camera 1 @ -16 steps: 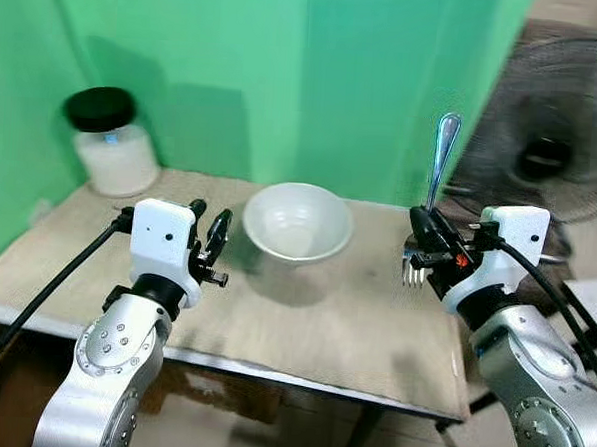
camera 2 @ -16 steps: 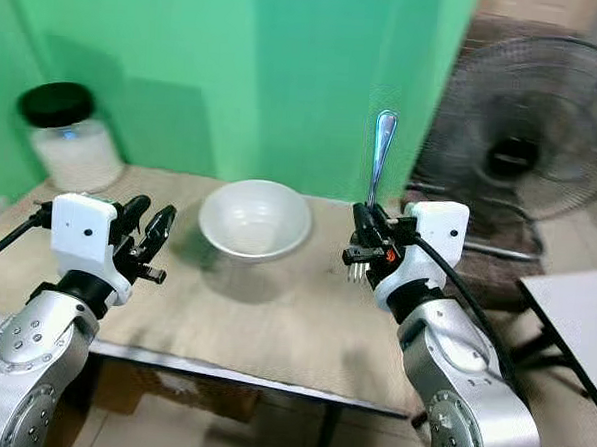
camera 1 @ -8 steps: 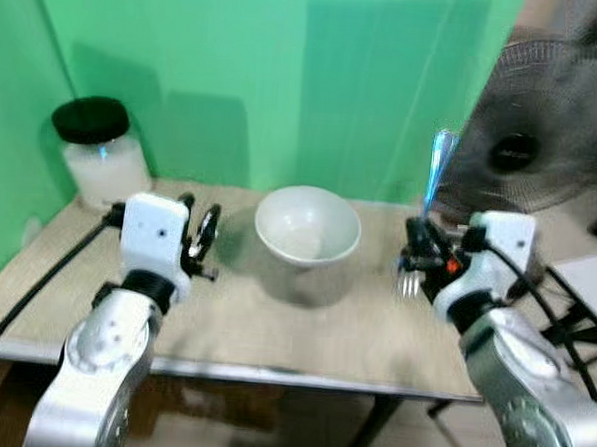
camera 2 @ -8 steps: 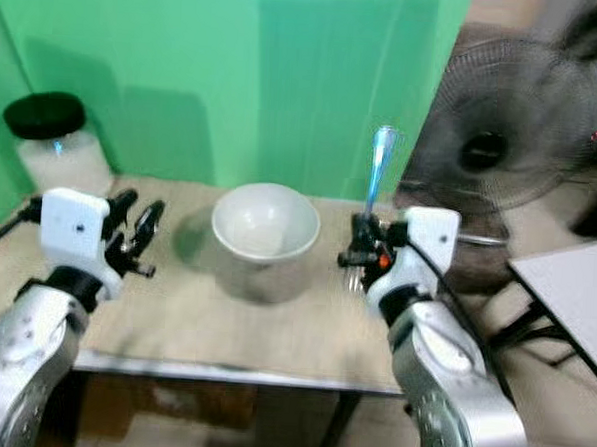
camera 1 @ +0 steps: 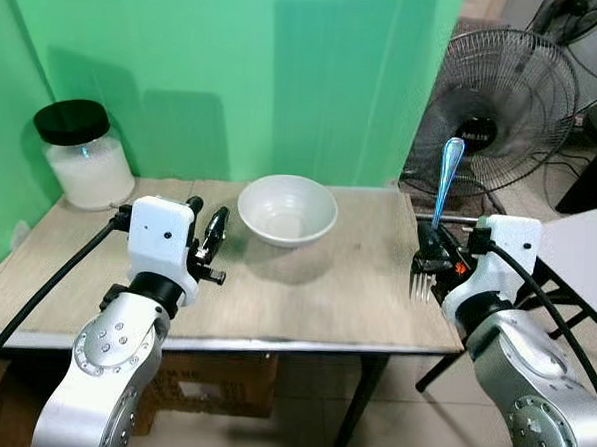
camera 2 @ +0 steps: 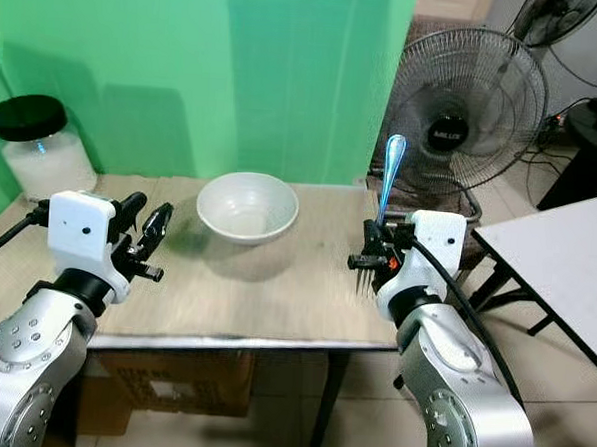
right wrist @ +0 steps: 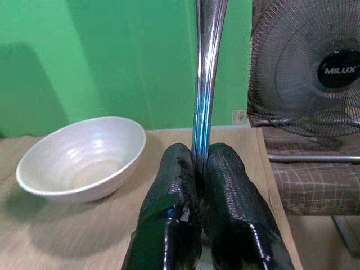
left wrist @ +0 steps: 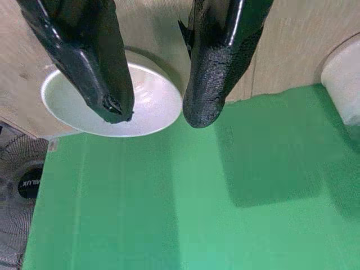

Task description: Setting the table

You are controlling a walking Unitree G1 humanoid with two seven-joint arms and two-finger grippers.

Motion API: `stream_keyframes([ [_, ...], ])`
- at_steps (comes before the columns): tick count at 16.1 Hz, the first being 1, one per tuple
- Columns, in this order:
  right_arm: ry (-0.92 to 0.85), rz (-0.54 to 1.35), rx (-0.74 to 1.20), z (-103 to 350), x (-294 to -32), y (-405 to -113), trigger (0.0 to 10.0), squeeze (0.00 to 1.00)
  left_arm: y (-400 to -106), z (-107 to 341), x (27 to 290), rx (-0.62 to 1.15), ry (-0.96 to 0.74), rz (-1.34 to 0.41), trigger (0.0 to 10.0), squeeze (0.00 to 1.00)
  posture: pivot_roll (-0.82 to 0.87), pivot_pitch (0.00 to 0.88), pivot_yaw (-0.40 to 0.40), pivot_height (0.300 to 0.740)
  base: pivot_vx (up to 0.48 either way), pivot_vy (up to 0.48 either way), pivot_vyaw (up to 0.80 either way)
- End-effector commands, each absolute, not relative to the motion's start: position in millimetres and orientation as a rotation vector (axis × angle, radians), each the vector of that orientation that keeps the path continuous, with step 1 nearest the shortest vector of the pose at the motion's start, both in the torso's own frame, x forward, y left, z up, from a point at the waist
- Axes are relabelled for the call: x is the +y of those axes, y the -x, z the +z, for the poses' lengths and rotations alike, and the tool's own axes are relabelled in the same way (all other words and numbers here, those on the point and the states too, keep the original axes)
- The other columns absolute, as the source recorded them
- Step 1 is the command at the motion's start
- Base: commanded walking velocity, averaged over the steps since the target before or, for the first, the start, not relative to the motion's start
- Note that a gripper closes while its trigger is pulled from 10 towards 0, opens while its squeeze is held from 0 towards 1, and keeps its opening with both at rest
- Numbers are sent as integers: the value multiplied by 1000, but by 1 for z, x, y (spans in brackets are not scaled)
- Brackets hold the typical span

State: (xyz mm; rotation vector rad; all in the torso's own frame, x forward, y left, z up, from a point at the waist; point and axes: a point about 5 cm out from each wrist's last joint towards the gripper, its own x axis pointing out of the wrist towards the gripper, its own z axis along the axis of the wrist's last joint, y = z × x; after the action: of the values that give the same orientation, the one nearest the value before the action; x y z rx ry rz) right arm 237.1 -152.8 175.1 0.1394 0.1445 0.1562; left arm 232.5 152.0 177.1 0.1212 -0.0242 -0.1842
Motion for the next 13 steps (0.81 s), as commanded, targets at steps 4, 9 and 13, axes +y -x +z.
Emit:
stream_keyframes([
  [4, -126, 153, 138, 177, -156, -241, 10000, 0, -233, 179, 152, -18, -112, -179, 10000, 0, -71, 0, 14, 740, 0, -166, 0],
  [9, -116, 162, 142, 178, -156, -241, 10000, 0, -232, 178, 152, -7, -68, -168, 10000, 0, -74, 0, 9, 740, 0, -241, 0],
  [13, -106, 171, 137, 180, -155, -243, 10000, 0, -233, 177, 154, -3, -51, -154, 10000, 0, -77, 0, 7, 740, 0, 0, 0],
])
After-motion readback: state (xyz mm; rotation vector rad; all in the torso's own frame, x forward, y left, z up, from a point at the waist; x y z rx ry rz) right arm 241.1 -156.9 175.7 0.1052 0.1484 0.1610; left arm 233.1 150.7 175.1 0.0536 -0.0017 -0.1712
